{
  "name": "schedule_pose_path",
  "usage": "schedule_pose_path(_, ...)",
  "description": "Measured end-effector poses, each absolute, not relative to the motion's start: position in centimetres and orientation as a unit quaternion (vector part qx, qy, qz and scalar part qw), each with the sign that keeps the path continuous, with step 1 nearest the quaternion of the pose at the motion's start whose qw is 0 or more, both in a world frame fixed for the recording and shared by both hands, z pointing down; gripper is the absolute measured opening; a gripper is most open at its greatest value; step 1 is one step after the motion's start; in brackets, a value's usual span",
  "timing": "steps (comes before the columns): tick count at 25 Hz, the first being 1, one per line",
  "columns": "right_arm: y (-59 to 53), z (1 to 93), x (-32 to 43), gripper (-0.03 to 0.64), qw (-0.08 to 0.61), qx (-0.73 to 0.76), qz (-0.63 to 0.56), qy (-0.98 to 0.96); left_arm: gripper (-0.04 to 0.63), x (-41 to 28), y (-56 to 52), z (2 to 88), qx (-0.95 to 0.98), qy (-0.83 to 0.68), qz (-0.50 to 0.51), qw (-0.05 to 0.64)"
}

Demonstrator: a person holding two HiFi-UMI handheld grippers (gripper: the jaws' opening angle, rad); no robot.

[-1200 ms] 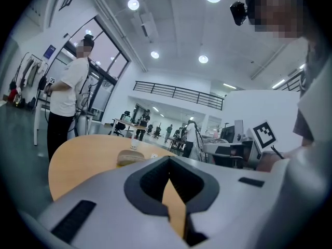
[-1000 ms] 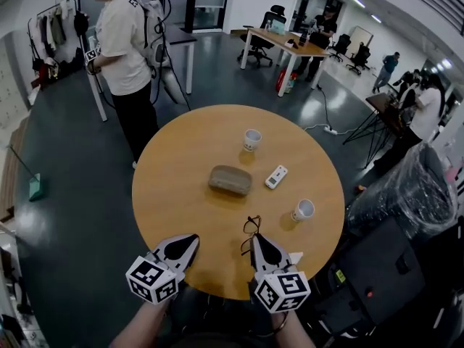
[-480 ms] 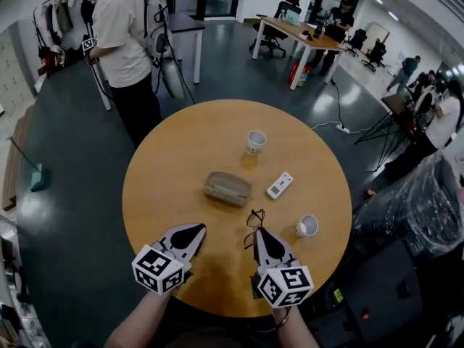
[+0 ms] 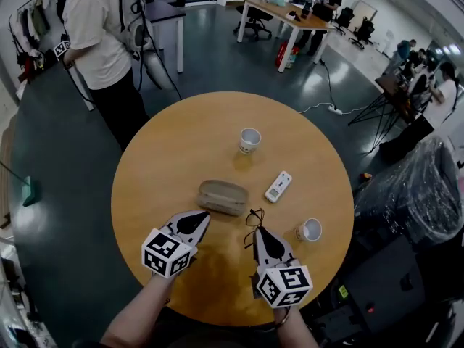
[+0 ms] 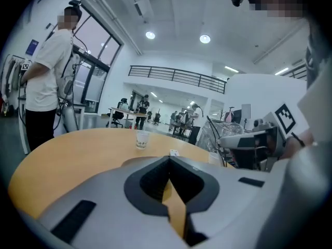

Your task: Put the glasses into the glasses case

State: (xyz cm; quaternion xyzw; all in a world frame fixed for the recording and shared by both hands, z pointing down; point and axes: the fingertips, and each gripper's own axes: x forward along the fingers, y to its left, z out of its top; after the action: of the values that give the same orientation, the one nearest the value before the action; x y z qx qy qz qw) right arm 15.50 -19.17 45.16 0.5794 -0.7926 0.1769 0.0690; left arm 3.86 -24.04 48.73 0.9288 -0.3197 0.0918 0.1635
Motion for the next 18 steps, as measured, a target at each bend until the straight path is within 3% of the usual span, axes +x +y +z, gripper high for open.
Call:
schedule_pose_path(7,-22.2,46.2,14.8,-0.008,0.090,0.595,0.179,-0.779,0.006,5.2,-30.2,52.4,0.927,-0.305,0.119,0.185)
schedule_pose_path(18,-25.4,47.9,14.9,-0.008,0.111,0.593,0.177,-0.777,0.006,5.2,-31.4,55.8,0.921,-0.295,0.118,0.227)
